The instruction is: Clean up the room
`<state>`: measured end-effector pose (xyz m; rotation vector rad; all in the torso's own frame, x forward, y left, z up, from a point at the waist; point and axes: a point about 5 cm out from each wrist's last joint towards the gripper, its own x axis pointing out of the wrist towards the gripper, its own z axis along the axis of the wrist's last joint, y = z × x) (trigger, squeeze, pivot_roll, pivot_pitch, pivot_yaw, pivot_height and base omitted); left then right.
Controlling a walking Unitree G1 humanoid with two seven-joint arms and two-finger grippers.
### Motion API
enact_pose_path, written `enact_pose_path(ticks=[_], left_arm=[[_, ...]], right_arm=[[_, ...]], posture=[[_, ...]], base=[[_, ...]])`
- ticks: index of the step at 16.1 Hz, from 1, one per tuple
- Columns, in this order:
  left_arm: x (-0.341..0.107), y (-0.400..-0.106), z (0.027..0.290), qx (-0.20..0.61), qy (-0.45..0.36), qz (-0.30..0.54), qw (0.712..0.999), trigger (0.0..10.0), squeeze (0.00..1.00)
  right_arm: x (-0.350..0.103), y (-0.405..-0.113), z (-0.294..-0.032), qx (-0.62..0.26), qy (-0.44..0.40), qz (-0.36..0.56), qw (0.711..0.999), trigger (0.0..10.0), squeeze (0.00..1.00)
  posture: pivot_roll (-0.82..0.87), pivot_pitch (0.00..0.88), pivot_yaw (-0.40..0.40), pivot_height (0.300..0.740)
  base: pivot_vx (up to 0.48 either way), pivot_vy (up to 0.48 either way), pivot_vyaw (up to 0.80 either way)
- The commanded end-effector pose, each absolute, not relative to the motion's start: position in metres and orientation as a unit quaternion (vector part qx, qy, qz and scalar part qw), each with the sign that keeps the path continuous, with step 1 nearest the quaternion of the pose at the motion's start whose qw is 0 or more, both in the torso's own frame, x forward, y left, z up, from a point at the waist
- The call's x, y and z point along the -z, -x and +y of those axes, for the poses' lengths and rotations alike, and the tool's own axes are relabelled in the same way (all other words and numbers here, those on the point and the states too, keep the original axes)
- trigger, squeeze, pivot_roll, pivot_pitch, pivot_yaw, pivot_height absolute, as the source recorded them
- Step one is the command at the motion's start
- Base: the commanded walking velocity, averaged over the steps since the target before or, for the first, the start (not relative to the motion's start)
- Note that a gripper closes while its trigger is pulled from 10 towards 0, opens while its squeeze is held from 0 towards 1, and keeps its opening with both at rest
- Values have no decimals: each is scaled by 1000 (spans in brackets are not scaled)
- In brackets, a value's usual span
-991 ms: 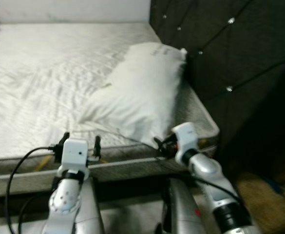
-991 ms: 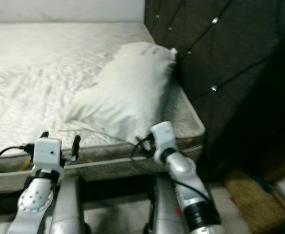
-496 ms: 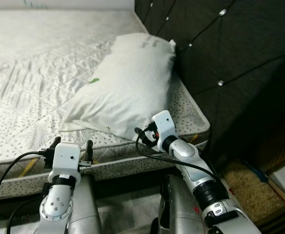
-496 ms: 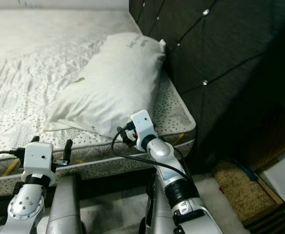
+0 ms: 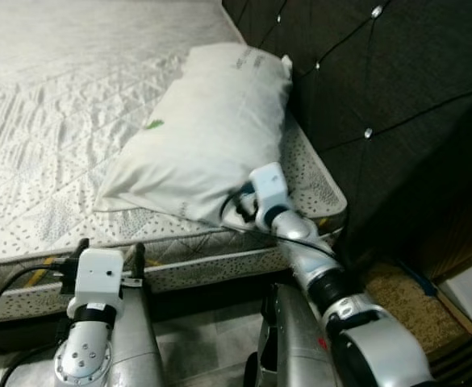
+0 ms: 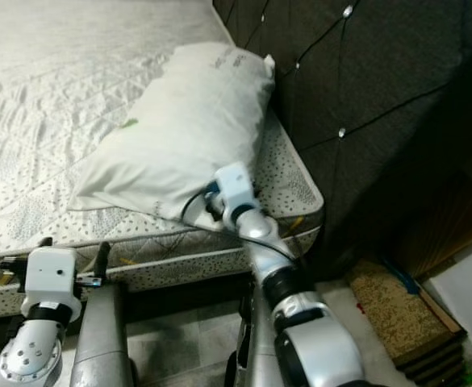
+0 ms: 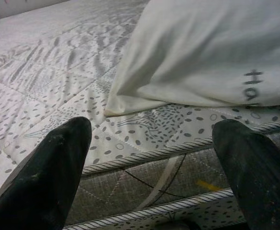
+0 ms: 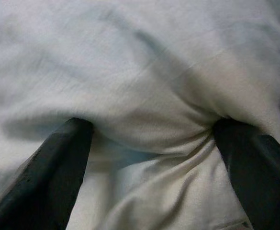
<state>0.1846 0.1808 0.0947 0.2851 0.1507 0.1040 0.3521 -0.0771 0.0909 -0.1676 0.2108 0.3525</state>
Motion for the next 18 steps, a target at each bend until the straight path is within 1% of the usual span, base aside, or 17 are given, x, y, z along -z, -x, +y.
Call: enact_pose_path(ticks=[1,3,4,5,6,7,9,10,11,12,14,16,18], left_arm=[[-98,-186,179,-49,-145,72,986,10000,0],[-98,-189,177,-42,-143,72,986,10000,0],[-97,-191,176,-39,-143,72,986,10000,0],[-96,-193,174,-33,-142,72,987,10000,0],[-96,-194,174,-31,-142,72,987,10000,0],[-97,-196,172,-24,-142,69,987,10000,0],[-98,-200,175,-21,-145,67,987,10000,0],[-97,-201,176,-20,-147,67,987,10000,0],[-98,-202,176,-20,-148,65,987,10000,0],[-99,-203,176,-20,-149,64,987,10000,0],[-100,-204,175,-19,-148,61,987,10000,0],[-99,-203,174,-17,-147,61,987,10000,0],[-99,-205,173,-17,-146,61,987,10000,0]], right_arm=[[-100,-359,-103,-135,71,91,984,10000,0],[-94,-351,-120,-140,72,96,983,10000,0],[-84,-340,-121,-191,62,111,973,10000,0],[-70,-327,-126,-239,83,139,958,10000,0],[-66,-324,-128,-248,92,150,953,10000,0],[-60,-320,-137,-260,83,174,946,10000,0],[-59,-318,-149,-295,80,214,928,10000,0],[-57,-319,-152,-300,96,223,922,10000,0],[-59,-324,-153,-282,114,218,927,10000,0],[-61,-328,-151,-274,107,213,932,10000,0],[-69,-335,-135,-286,89,200,933,10000,0],[-80,-342,-111,-304,63,175,934,10000,0],[-89,-348,-91,-303,23,151,941,10000,0]], posture=[[134,89,-111,516],[119,85,-104,516],[104,81,-94,516],[97,76,-86,516],[96,76,-84,516],[96,70,-76,516],[97,57,-66,516],[100,53,-66,516],[106,50,-67,516],[109,48,-67,516],[117,45,-69,516],[121,42,-75,516],[122,39,-84,516]], base=[[0,0,0],[0,0,0],[0,0,0],[0,0,0],[0,0,0],[0,0,0],[0,0,0],[0,0,0],[0,0,0],[0,0,0],[0,0,0],[0,0,0],[0,0,0]])
